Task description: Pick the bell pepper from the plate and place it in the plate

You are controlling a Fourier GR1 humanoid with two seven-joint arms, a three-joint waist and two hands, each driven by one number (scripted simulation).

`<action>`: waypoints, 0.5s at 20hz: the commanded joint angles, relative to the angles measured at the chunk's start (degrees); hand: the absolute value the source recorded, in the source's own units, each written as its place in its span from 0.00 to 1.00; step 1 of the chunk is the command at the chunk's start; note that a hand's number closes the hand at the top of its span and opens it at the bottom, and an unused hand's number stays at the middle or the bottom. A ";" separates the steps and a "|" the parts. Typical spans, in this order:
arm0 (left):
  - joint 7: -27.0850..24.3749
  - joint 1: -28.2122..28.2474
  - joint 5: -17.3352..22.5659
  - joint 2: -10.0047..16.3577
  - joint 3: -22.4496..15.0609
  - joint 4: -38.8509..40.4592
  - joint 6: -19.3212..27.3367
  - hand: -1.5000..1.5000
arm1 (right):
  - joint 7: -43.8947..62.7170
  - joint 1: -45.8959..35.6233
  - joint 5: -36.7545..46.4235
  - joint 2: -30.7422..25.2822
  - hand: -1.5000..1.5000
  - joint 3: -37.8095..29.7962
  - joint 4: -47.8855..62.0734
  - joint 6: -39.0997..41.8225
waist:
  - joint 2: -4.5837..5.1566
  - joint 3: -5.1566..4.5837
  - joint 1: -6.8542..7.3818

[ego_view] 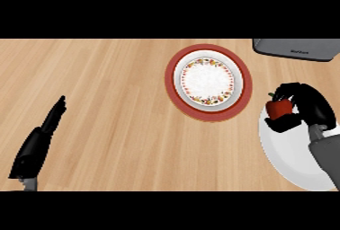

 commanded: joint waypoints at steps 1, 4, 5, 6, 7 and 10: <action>0.02 -1.52 -0.17 -0.83 -1.31 -0.27 -0.39 0.50 | -13.34 -6.42 1.99 -7.39 1.00 2.02 2.67 6.55 | 0.60 0.32 1.39; 0.14 -1.83 -0.61 -0.98 -1.90 0.38 -0.57 0.50 | -23.24 -10.97 0.46 -9.33 1.00 0.19 6.67 7.87 | 0.61 0.41 0.74; 0.34 -1.83 -0.11 -1.14 -1.16 0.83 -0.25 0.50 | -26.43 -12.72 -0.42 -9.81 1.00 -1.39 7.73 7.31 | 0.46 0.41 0.50; 0.18 -2.27 -0.78 -0.60 -0.70 1.45 0.22 0.50 | -30.10 -13.10 -0.29 -10.39 1.00 -1.65 9.43 6.96 | 0.58 0.44 -0.09; 0.36 -2.07 -0.93 -1.10 -1.16 0.98 0.45 0.50 | -32.83 -14.61 -0.15 -11.50 1.00 -2.73 10.68 6.32 | 0.42 0.46 -0.07; 0.39 -1.75 -0.82 -1.29 -1.17 1.65 0.30 0.50 | -42.81 -18.22 -3.10 -11.26 1.00 -6.01 13.78 5.19 | 0.00 0.45 -0.96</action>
